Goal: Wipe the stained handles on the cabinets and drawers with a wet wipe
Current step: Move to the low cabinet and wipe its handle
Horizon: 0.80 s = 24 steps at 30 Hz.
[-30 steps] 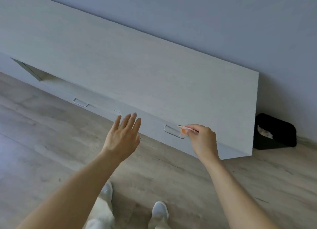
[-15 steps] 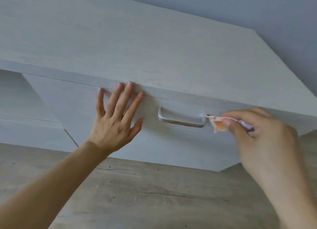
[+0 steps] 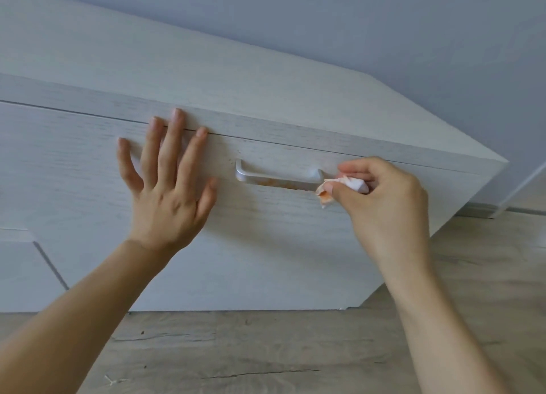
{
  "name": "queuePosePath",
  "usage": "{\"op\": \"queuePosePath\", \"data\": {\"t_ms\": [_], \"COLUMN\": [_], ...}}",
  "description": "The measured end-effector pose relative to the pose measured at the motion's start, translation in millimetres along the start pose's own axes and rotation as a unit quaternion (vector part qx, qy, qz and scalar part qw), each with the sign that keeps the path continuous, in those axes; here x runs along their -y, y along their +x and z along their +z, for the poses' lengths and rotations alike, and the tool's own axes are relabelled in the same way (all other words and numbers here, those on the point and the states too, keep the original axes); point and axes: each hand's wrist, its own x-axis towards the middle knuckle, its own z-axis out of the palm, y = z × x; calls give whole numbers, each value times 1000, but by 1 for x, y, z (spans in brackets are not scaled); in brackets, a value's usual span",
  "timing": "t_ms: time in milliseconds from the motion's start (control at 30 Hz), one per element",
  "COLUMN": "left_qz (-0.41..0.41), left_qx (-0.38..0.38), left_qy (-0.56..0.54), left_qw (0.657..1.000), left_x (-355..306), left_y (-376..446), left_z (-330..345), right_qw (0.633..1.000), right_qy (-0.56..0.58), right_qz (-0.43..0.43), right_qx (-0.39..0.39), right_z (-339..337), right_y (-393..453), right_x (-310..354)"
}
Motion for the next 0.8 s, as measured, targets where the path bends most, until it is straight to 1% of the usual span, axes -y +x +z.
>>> {"op": "queuePosePath", "data": {"t_ms": [100,200,267,333,467,633,700,800], "left_qz": [-16,-33,-41,-51,-67,-82,-82,-72], "left_qx": [-29,-56,-74,-92,-100,-104,-106,-111], "left_qy": [-10,-6,0,3,-4,6,6,6], "left_qw": [999,998,996,994,993,991,991,991], "left_x": [-4,-8,-10,-13,-15,-19,-18,-16], "left_y": [0,1,2,2,0,1,0,-1], "left_z": [7,13,17,20,25,29,31,32], "right_qw": [988,953,933,925,919,927,921,900], "right_qy": [132,254,294,297,306,282,306,383], "right_qz": [3,6,-7,-27,-56,-84,-78,-36], "right_qx": [-83,-163,-208,-236,-242,-234,-227,-208], "right_z": [15,38,47,54,68,83,82,75], "right_y": [-9,-21,-26,-27,-28,-40,-40,-38], "right_x": [-10,-14,-15,-15,-12,-1,-3,-8]}}
